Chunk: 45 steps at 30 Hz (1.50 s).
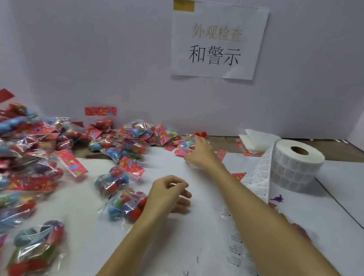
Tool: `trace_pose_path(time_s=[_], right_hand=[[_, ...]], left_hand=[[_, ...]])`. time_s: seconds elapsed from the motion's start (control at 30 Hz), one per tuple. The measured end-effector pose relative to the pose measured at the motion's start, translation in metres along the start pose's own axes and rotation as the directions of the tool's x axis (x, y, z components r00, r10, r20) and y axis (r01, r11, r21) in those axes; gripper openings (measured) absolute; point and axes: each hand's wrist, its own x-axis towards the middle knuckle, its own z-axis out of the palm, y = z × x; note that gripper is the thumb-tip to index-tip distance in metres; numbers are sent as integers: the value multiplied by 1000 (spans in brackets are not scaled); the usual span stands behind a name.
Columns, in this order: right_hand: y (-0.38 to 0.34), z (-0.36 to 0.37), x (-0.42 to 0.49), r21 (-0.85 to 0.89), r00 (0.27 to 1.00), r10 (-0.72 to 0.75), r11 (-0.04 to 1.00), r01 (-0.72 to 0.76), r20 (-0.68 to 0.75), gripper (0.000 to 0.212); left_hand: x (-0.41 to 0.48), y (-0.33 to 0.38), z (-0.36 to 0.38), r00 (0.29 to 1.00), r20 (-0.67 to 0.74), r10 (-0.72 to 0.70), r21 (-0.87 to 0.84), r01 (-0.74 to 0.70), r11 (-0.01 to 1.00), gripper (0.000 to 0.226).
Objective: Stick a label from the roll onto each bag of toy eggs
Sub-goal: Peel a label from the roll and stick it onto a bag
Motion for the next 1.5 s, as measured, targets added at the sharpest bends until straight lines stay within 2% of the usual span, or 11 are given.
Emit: trace_pose_path(time_s=[0.17, 0.37, 0.47, 0.57, 0.73, 0.8, 0.9, 1.0, 1.1, 1.2, 1.5], right_hand=[[16, 11, 8, -124, 985, -57, 992, 37, -161, 42], [23, -5, -19, -54, 972, -195, 980, 190, -127, 14], [26, -21, -51, -23, 969, -240, 971, 239, -61, 24], [29, -36, -86, 77, 973, -231, 970, 232, -26, 25], [35, -54, -133, 457, 985, -171, 874, 166, -30, 22], [35, -58, -145, 566, 981, -189, 806, 176, -35, 22], [35, -56, -155, 638, 986, -153, 753, 163, -72, 20], [32, -51, -159, 733, 994, -96, 672, 105, -55, 8], [30, -46, -161, 865, 992, -32, 495, -88, 119, 41], [28, -42, -164, 858, 975, -67, 492, -151, 210, 42], [26, -41, -168, 844, 992, -67, 533, -54, 106, 14]], left_hand=[[3, -1, -3, 1000, -11, -10, -17, 10, 1000, 15], [5, -1, -2, 999, -45, 29, 71, -26, 997, 11], [5, -1, -4, 992, -89, 84, 48, -80, 996, 30], [4, 2, -7, 962, -130, 242, 91, -231, 969, 46], [-1, 6, -3, 923, 105, 371, 261, -386, 885, 62], [-3, 5, -1, 906, 192, 378, 258, -418, 871, 44], [-3, 2, 2, 877, 180, 446, 219, -478, 851, 6], [-3, 1, 1, 901, 103, 421, 222, -433, 874, 18], [-6, 2, 1, 944, 25, 328, 152, -328, 932, 24], [-8, 4, 1, 968, -29, 249, 74, -247, 966, 31], [-17, 8, 11, 974, -11, 226, 84, -224, 971, 31]])
